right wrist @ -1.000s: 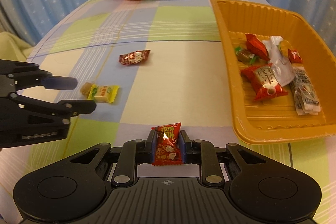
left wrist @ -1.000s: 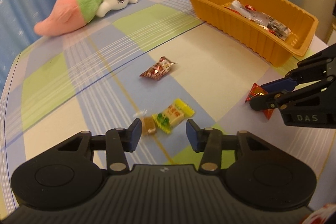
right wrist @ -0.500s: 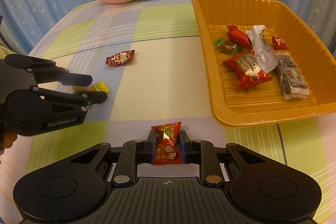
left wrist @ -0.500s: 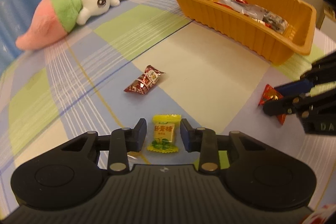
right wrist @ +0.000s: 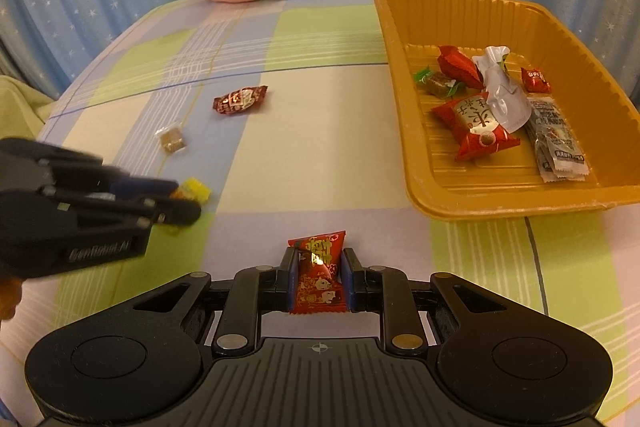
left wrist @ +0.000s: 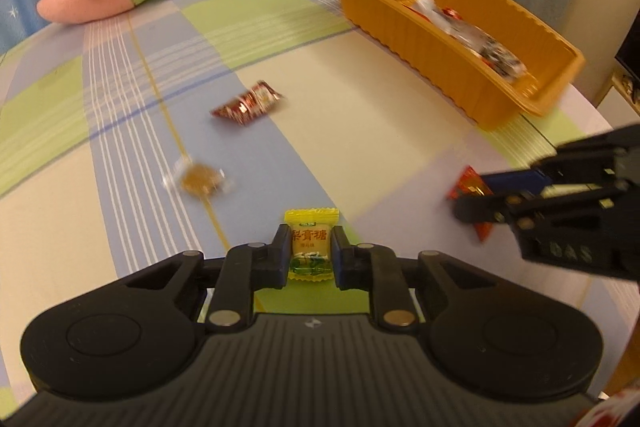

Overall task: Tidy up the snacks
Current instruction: 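Carry both candies over the orange tray with both tools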

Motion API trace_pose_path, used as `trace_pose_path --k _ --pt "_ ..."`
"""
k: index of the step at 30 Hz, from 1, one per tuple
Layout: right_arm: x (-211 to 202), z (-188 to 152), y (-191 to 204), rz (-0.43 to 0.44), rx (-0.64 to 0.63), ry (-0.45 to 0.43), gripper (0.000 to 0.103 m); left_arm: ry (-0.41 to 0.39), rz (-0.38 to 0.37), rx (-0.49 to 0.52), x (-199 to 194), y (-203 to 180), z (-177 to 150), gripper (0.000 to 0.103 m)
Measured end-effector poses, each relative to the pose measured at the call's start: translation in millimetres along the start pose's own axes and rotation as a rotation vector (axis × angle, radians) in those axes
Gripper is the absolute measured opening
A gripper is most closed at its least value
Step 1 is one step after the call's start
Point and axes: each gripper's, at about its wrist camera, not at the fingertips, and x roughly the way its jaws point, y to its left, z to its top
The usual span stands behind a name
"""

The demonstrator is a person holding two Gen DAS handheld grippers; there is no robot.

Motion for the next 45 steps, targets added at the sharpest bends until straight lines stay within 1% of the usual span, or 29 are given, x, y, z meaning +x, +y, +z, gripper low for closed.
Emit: trace_pose_path --k 5,14,17,21,28,35,39,45 --pt "-4.2 -7.0 1.0 0.002 -0.014 -0.006 0.023 0.008 0.008 -0.036 -10.8 -8.1 -14.2 0.020" --pt "-6.4 -11.3 3.9 0.003 -0.078 -0.006 0.023 0.026 0.052 -0.066 -9.9 -15.4 -11.9 0.019" --pt "-9.5 -13.9 0.2 0.032 -0.068 0.006 0.023 0.032 0.036 -0.112 -12.1 -15.1 -13.5 0.018" --pt "-18.9 -17.8 -4.2 0.070 -0.064 0.005 0.022 0.030 0.033 -0.150 -19.7 -19.1 -16.4 0.018" --pt "-46.4 -17.7 -17.6 0.122 -0.047 -0.032 0.022 -0.020 0.036 -0.167 -45.0 -39.5 -10.3 0.018" --pt "-78.0 -15.6 -42.4 0.150 -0.011 -0.074 0.022 -0.098 0.016 -0.163 -69.7 -70.6 10.6 0.018" --pt "-94.9 -11.0 -64.0 0.156 0.020 -0.104 0.022 -0.136 0.003 -0.151 -74.7 -91.0 25.5 0.018" --pt "-115.1 0.9 -102.1 0.140 0.059 -0.154 0.022 -0.178 -0.013 -0.133 -69.7 -119.2 51.7 0.018"
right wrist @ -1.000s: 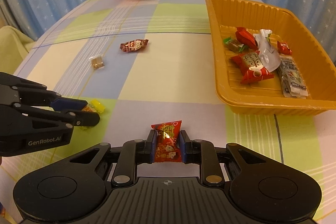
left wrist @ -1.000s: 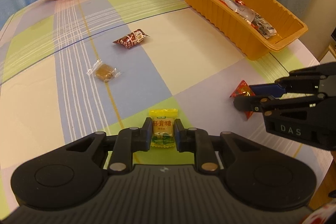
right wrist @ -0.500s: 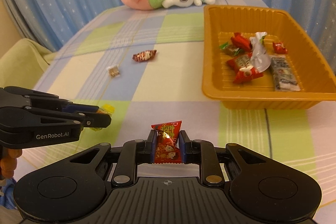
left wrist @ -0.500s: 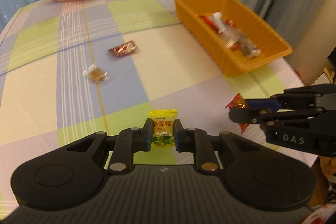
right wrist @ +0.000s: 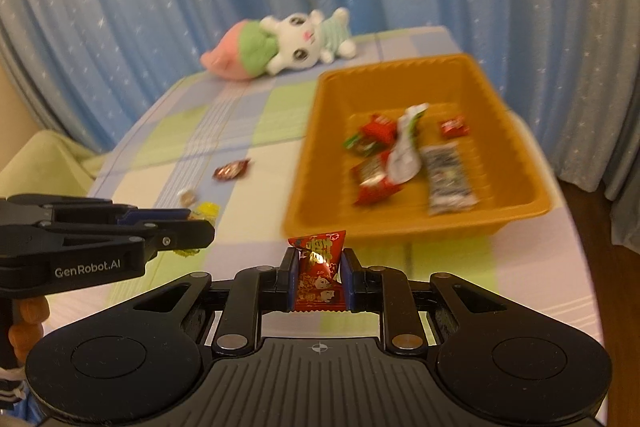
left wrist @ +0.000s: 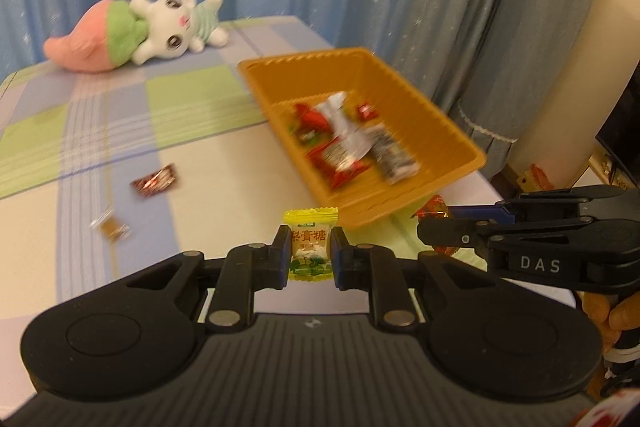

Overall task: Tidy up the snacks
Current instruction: 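Carry both candies over the orange tray with both tools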

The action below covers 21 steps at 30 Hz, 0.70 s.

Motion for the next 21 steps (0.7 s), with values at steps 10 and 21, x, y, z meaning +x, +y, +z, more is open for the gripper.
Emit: trace_pose_path --k 10,21 --pt "-13.8 31.0 -48.7 0.000 0.036 -0.062 0.022 -0.029 0.010 -0.001 32.6 -35.9 31.3 0.018" --pt "-2.9 54.5 -85.7 0.026 0.044 -0.067 0.022 -0.001 0.041 -0.017 69.9 -56.7 48.4 0.018"
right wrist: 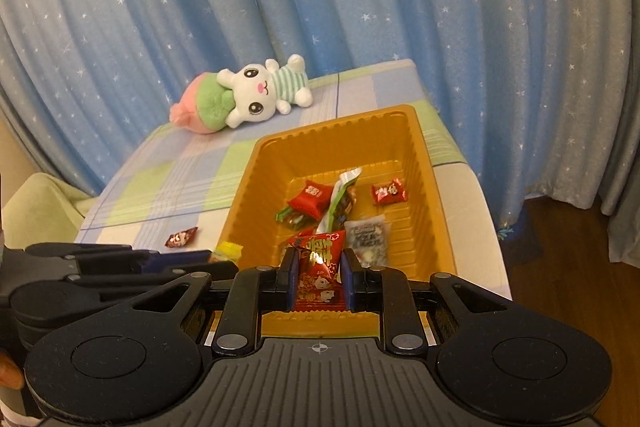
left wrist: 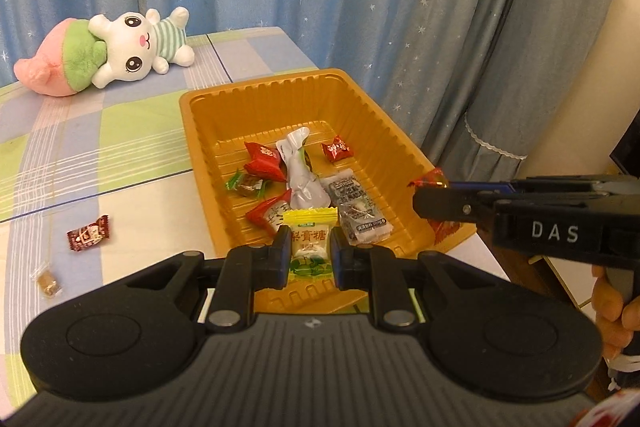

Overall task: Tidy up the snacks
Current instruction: 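Carry both candies over the orange tray with both tools, then lower the yellow candy into the tray and open the left tool while the right tool releases the red candy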

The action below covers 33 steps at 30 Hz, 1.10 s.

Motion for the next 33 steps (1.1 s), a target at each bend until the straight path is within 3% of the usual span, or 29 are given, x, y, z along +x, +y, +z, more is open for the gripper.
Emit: trace_pose_path --k 19,33 --pt "32.7 9.0 -31.9 0.022 0.031 0.060 0.022 0.092 0.034 -0.010 47.2 -7.9 4.1 0.018" --pt "40.4 10.6 -39.4 0.028 0.053 0.072 0.022 0.107 0.027 -0.010 54.5 -8.0 6.6 0.019"
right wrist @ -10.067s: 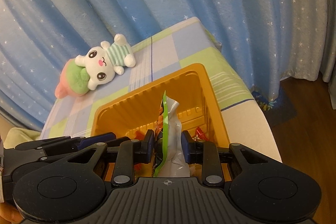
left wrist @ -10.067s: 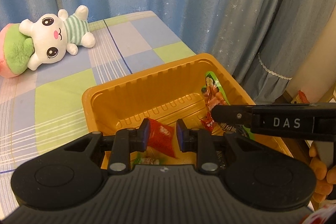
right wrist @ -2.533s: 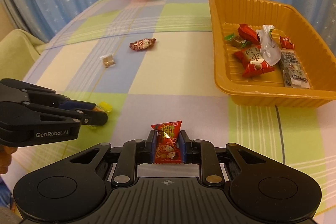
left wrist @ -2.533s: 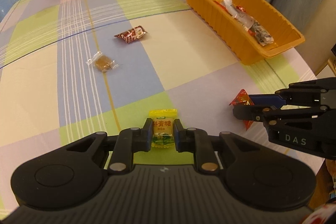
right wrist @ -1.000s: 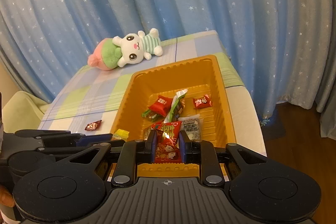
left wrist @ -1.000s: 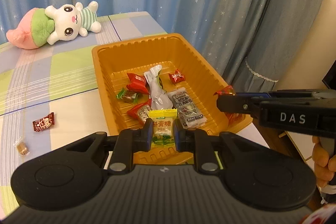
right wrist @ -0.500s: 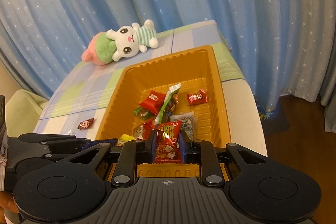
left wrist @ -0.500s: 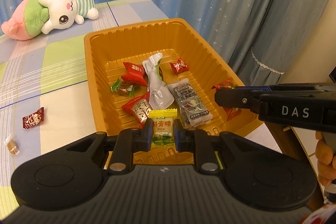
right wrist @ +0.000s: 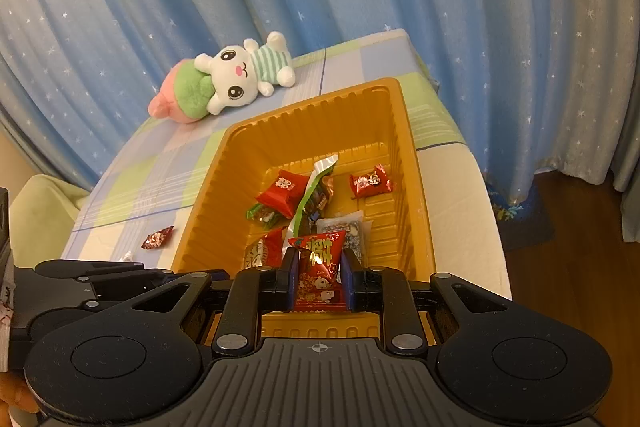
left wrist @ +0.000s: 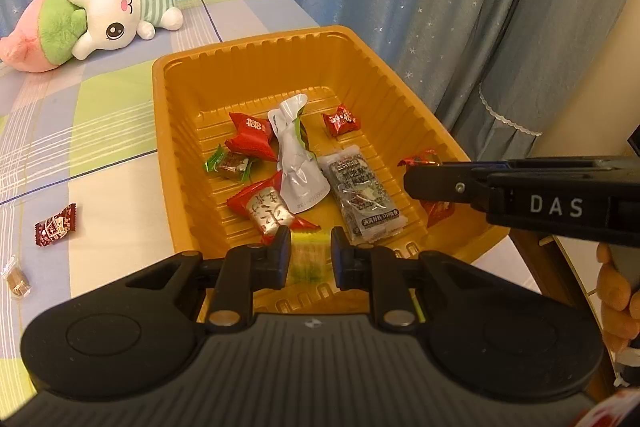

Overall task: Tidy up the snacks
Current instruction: 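Lower the yellow candy into the tray and open the left tool while the right tool releases the red candy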

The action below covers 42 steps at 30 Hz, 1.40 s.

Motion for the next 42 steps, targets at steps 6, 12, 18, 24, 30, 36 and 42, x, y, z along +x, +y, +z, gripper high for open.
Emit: trace_pose_path --k 6,12,18,24,30,36,42 --pt "1.1 0.1 -0.2 0.000 0.005 0.005 0.023 -0.010 0.003 -0.011 -4.6 1.8 0.8 0.024" --pt "4.0 0.5 0.3 0.003 0.004 0.012 0.023 -0.024 0.005 -0.023 -11.0 4.0 1.5 0.024" --pt "8.0 0.4 2.2 0.010 0.005 0.020 0.023 -0.033 0.014 -0.029 -16.9 5.9 1.0 0.024" --pt "11.7 -0.6 6.1 0.011 0.003 0.028 0.023 -0.043 0.022 -0.037 -23.0 8.2 -0.6 0.024" --pt "9.9 -1.6 5.4 0.003 0.032 0.022 0.058 -0.049 0.029 -0.046 -29.4 9.6 -3.2 0.025" --pt "2.5 -2.5 4.0 -0.015 0.056 0.009 0.061 -0.064 0.035 -0.055 -37.2 9.7 -6.2 0.028" --pt "-7.6 -4.8 5.3 -0.023 0.062 -0.011 0.063 -0.082 0.036 -0.064 -45.6 8.6 -8.4 0.028"
